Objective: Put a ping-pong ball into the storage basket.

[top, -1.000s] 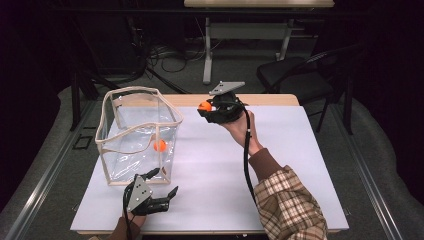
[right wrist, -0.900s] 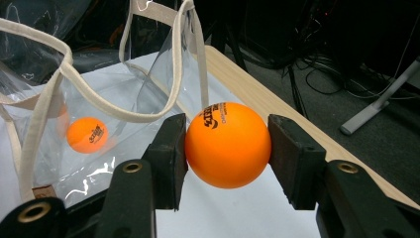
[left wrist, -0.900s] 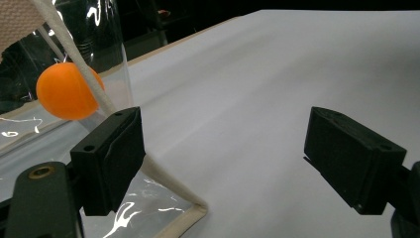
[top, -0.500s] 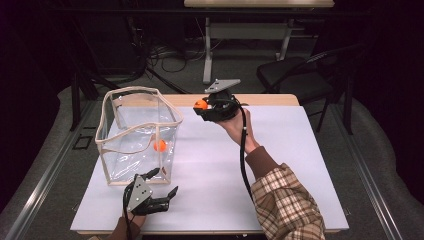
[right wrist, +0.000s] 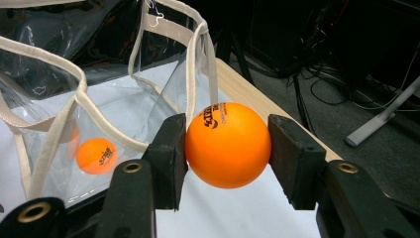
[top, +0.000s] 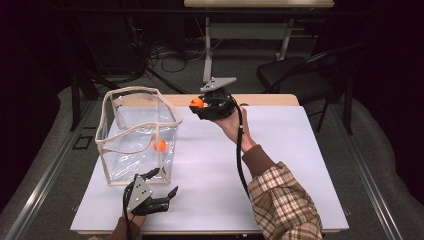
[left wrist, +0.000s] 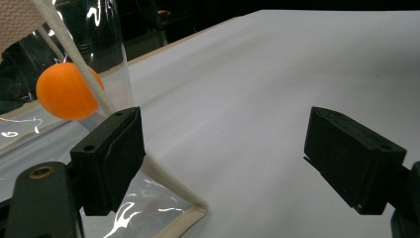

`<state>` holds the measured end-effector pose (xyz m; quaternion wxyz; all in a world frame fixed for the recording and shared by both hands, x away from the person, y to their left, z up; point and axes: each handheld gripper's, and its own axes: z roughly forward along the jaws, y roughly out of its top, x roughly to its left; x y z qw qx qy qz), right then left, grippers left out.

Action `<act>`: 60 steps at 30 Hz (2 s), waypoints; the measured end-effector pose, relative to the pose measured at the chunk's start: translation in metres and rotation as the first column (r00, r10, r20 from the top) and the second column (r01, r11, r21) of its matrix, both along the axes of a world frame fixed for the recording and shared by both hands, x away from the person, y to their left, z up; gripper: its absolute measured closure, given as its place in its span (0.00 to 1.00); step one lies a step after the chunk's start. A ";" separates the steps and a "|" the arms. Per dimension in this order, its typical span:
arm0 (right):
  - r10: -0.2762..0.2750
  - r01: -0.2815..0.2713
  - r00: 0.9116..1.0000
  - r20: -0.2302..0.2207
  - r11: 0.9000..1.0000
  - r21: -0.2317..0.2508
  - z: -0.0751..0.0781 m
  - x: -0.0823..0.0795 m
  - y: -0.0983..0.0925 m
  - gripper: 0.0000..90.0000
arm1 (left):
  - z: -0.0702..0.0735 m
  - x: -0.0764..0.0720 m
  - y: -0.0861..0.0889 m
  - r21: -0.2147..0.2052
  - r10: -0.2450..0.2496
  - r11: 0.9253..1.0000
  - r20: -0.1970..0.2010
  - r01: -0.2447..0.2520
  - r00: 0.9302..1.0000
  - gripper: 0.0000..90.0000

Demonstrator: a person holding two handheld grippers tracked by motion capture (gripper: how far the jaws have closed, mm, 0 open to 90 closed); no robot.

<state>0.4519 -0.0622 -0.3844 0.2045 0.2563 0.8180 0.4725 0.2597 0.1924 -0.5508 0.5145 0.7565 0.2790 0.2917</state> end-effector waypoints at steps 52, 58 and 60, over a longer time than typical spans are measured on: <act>0.046 -0.047 0.999 0.014 0.998 0.038 0.015 0.004 0.034 0.57 | 0.000 0.001 0.000 -0.003 -0.002 1.000 -0.002 0.002 1.000 0.17; 0.050 -0.050 0.999 0.009 0.998 0.035 0.015 0.005 0.039 0.57 | 0.000 0.001 0.000 -0.002 -0.001 1.000 -0.001 0.001 1.000 0.17; 0.052 -0.052 0.999 0.011 0.998 0.036 0.016 0.005 0.041 0.57 | 0.000 0.001 0.000 -0.004 -0.002 1.000 -0.002 0.002 1.000 0.17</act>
